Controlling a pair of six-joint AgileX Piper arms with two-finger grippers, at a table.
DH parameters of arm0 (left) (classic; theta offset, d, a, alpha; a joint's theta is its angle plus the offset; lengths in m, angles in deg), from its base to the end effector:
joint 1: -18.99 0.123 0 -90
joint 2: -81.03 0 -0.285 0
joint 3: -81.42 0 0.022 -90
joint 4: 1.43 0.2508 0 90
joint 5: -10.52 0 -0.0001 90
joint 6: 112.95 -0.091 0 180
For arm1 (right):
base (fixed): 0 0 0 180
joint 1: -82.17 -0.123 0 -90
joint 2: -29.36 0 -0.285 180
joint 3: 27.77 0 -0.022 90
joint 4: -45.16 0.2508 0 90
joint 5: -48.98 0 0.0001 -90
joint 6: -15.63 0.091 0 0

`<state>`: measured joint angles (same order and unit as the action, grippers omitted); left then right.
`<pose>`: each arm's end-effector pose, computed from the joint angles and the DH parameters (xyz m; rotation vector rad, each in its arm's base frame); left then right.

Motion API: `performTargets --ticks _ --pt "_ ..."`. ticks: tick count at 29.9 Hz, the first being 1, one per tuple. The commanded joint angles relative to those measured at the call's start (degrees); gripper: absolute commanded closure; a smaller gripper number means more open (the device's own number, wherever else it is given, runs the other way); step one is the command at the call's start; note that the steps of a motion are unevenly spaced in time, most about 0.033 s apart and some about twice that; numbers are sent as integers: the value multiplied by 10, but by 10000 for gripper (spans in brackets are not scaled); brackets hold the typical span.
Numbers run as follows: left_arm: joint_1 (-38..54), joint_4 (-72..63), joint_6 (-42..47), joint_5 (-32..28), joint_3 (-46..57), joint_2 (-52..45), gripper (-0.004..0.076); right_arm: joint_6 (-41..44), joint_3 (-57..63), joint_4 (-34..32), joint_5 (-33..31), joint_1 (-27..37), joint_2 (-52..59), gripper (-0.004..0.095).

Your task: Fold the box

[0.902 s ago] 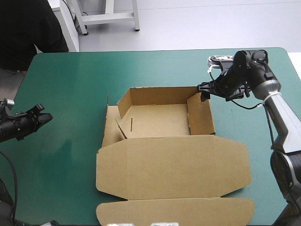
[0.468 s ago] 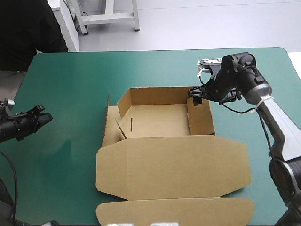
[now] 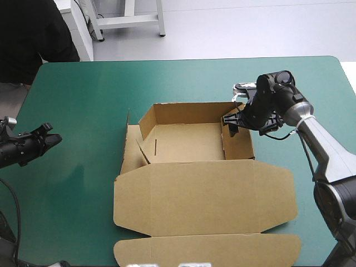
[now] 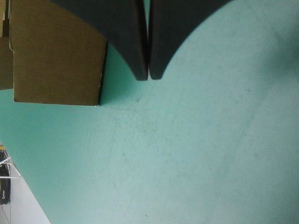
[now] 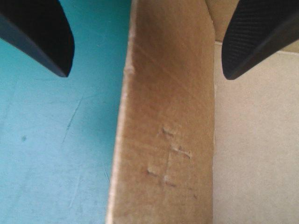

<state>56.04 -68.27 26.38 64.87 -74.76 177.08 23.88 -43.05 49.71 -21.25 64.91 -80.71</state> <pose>0.2724 0.1204 0.2490 -0.7126 2.2110 -0.8771 0.3542 0.1172 0.3040 -0.2030 2.8904 0.1947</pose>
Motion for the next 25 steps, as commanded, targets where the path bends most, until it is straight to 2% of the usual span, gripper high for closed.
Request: performTargets --ticks 1,8,10,12,14,15,17,18,25 --pt "1 -34 1 11 -13 -21 734 -4 -13 6 10 0 1 113" --pt "1 -34 1 12 -13 -21 734 -7 -13 6 -16 0 -30 120" --pt "1 -34 1 12 -13 -21 734 -7 -13 6 -16 0 -30 176" --pt "1 -34 1 12 -13 -21 734 -7 -13 6 -16 0 -25 302" --pt "1 -34 1 12 -13 -21 734 -7 -13 6 -16 0 -23 489" --pt "1 -34 1 12 -13 -21 734 -7 -13 6 -16 0 -19 645" --pt "1 -34 0 12 -13 -21 734 -8 -13 4 -16 0 -16 869" --pt "1 -34 -3 12 -13 -21 734 -5 -13 1 -16 0 -15 920" --pt "1 -32 -18 12 -13 -21 734 -32 -13 8 -16 0 -2 909"
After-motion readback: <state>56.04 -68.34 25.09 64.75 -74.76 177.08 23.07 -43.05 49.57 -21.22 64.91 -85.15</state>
